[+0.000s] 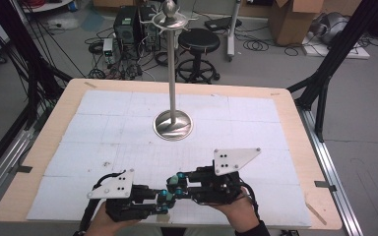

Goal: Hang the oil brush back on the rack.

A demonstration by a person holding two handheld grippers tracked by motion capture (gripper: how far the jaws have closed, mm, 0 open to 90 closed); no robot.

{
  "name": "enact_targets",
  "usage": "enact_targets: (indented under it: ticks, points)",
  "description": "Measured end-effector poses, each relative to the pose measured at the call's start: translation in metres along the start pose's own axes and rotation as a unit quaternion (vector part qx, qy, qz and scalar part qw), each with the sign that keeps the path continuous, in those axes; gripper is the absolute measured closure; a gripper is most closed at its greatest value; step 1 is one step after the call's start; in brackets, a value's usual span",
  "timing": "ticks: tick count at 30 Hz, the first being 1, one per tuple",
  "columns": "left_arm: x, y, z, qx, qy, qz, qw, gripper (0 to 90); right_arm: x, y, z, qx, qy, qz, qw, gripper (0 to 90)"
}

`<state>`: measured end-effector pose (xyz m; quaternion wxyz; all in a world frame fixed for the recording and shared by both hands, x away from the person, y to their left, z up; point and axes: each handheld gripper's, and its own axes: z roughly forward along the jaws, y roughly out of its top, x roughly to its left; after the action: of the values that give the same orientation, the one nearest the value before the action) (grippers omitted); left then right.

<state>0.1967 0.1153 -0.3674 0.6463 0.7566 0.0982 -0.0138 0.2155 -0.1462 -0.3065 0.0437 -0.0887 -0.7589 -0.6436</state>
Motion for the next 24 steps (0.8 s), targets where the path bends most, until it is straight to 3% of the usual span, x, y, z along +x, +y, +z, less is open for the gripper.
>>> enact_targets:
  ticks: [1, 3, 6, 9, 13, 16, 21, 24]
  points:
    - [0.000, 0.000, 0.000, -0.001, 0.004, -0.001, 1.0000, 83.8, 0.001, 0.000, -0.001, -0.008, -0.025, 0.002, 0.9997, 50.4]
    - [0.002, 0.001, -0.002, -0.006, 0.013, -0.004, 0.9999, 83.8, 0.000, 0.000, -0.006, -0.022, -0.051, 0.012, 0.9984, 38.3]
    - [0.006, 0.002, -0.005, -0.012, 0.026, -0.011, 0.9995, 83.8, 0.001, -0.002, -0.019, -0.047, -0.083, 0.011, 0.9953, 31.1]
    - [0.013, 0.005, -0.008, -0.016, 0.036, -0.019, 0.9990, 83.9, 0.005, -0.006, -0.036, -0.058, -0.129, 0.007, 0.9899, 25.0]
    - [0.026, 0.014, -0.010, -0.027, 0.050, -0.023, 0.9981, 83.8, 0.013, -0.016, -0.061, -0.049, -0.219, -0.006, 0.9745, 17.0]
    - [0.037, 0.026, -0.010, -0.028, 0.062, -0.022, 0.9974, 83.8, 0.020, -0.025, -0.077, -0.034, -0.262, -0.021, 0.9642, 16.4]
    - [0.057, 0.053, -0.011, -0.044, 0.073, -0.022, 0.9961, 83.8, 0.022, -0.043, -0.091, -0.008, -0.298, -0.021, 0.9542, 16.4]
    - [0.070, 0.069, -0.013, -0.052, 0.081, -0.023, 0.9951, 83.8, 0.021, -0.052, -0.093, 0.000, -0.309, -0.018, 0.9510, 16.4]
